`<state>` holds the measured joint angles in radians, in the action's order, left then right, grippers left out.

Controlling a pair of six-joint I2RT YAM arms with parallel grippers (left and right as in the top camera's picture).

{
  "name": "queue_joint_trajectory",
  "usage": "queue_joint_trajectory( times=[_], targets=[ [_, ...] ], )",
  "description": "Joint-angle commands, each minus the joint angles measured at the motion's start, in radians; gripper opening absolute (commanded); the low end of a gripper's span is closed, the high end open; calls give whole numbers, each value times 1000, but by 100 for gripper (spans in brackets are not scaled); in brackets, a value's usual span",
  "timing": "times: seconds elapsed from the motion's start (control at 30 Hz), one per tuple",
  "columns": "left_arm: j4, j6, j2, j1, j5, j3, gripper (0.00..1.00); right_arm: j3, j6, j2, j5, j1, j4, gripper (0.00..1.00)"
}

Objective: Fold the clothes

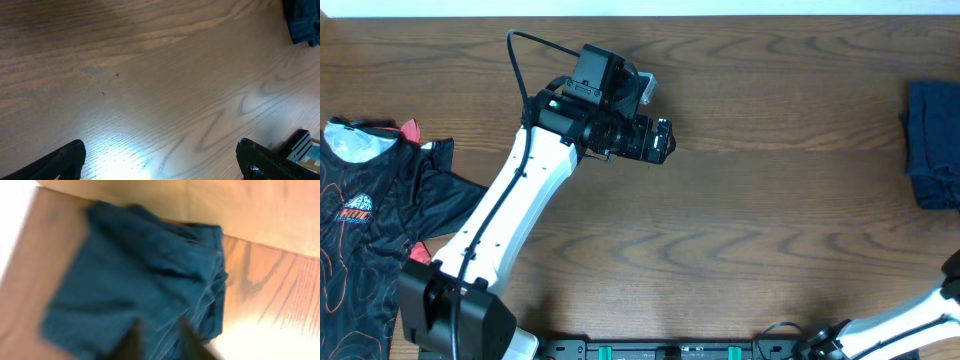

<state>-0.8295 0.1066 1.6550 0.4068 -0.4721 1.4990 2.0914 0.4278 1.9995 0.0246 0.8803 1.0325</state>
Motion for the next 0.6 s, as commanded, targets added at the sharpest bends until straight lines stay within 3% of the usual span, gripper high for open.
queue_joint_trajectory(
  times=[0.0, 0.17, 0.33, 0.57],
  targets=[
    [-2, -27, -97, -3, -9, 6, 98, 8, 2, -124, -66, -30, 30, 56],
    [-55, -29, -266, -3, 71, 6, 98, 8, 1, -274, -158, -57, 68, 88],
    [-135, -28, -484, -3, 189, 6, 98, 8, -18, -414, -269, -69, 85, 99],
    [-185, -27, -798, -3, 224, 6, 98, 8, -17, -555, -376, -70, 155, 99]
  ],
)
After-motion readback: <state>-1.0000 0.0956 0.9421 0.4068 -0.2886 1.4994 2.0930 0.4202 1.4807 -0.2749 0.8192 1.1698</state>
